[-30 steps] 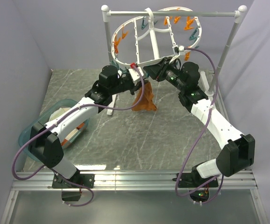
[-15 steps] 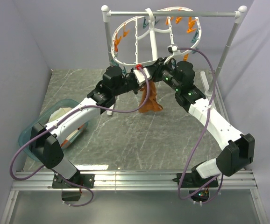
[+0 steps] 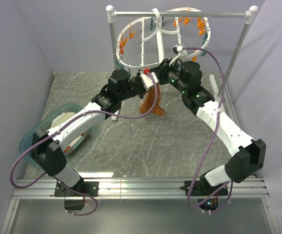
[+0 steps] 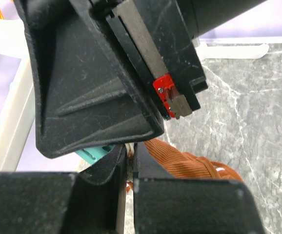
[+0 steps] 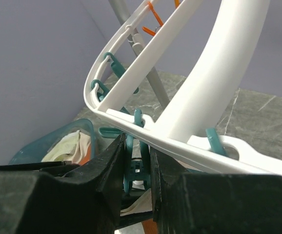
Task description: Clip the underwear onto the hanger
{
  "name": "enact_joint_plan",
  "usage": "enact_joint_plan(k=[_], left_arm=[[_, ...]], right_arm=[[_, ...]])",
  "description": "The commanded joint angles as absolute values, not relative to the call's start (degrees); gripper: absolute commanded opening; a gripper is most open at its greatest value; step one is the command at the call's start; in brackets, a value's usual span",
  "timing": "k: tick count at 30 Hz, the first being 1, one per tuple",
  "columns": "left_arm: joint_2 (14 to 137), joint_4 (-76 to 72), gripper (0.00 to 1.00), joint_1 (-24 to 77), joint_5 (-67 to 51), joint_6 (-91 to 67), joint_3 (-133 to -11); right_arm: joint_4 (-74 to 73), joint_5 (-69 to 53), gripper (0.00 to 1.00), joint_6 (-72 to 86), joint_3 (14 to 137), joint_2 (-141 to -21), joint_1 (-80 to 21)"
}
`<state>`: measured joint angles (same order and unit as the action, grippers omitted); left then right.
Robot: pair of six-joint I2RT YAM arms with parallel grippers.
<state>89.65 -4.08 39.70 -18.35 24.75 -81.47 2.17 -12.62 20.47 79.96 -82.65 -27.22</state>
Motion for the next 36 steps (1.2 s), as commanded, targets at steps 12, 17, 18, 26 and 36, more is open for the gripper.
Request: enact_joint_plan(k=[12, 17, 18, 26, 36], left_arm=[[87.80, -3.34, 0.00, 39.64, -15.38, 27.69, -80.60], [87.80, -3.51, 0.00, 39.73, -15.65, 27.77, -80.33], [87.89, -3.60, 0.00, 39.73, -15.12, 28.03, -80.42], [88.33, -2.73, 0.00, 39.73, -14.86, 28.04, -81.12], [88.77, -2.11, 0.00, 39.64, -14.84, 28.65, -81.04]], right_arm=[[1.22, -5.98, 0.00, 17.14, 84.38, -82.70, -27.68], [1.76, -6.94, 0.00, 17.49, 85.34, -83.32, -27.60], [1.50, -6.86, 0.00, 17.58, 85.52, -83.41, -27.60], [0.44, -2.73, 0.00, 16.53, 85.95, -83.32, -27.77], [-1.59, 0.18, 0.00, 16.00, 87.81, -84.03, -28.04]])
